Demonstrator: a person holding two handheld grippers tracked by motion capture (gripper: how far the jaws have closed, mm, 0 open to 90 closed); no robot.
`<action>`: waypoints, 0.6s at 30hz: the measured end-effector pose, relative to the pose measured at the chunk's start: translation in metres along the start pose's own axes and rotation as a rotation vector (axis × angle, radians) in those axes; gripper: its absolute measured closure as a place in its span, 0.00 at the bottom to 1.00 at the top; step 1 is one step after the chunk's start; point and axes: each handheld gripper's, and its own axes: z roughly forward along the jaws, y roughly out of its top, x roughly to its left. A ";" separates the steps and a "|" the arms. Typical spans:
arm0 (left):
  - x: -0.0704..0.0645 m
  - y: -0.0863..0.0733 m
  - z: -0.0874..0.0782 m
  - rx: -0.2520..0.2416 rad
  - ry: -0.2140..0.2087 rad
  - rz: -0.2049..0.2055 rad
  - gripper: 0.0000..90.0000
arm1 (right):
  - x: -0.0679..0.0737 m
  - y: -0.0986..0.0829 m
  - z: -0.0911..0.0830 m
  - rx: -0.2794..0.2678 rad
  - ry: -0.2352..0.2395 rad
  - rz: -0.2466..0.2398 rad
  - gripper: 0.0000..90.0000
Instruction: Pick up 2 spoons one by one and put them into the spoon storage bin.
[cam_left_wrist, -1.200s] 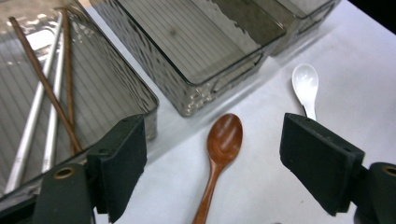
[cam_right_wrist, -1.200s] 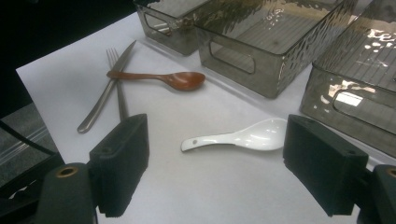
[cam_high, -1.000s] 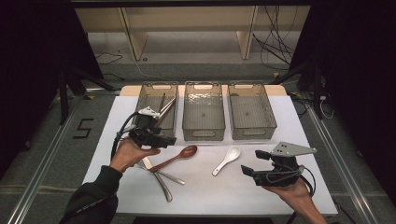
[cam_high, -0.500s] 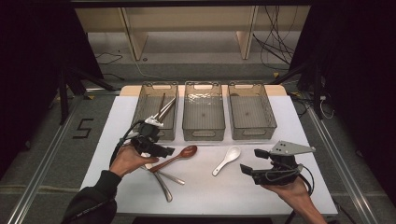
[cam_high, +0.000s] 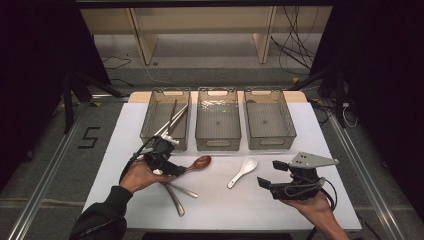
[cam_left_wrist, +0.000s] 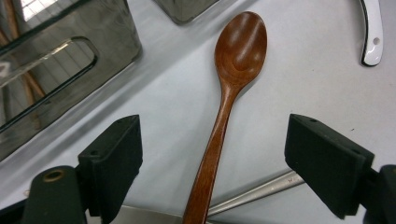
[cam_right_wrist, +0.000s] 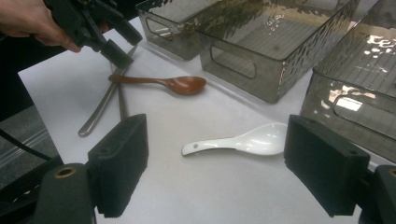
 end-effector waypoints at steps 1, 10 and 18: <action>0.000 0.000 0.001 0.006 -0.002 -0.001 0.21 | -0.001 0.000 0.000 -0.003 -0.001 0.000 0.26; -0.001 0.002 0.016 0.080 0.003 0.044 0.23 | -0.005 -0.002 -0.001 0.002 -0.001 0.003 0.26; -0.005 -0.001 0.026 0.124 0.003 0.073 0.34 | -0.001 -0.002 -0.003 0.003 -0.006 -0.001 0.26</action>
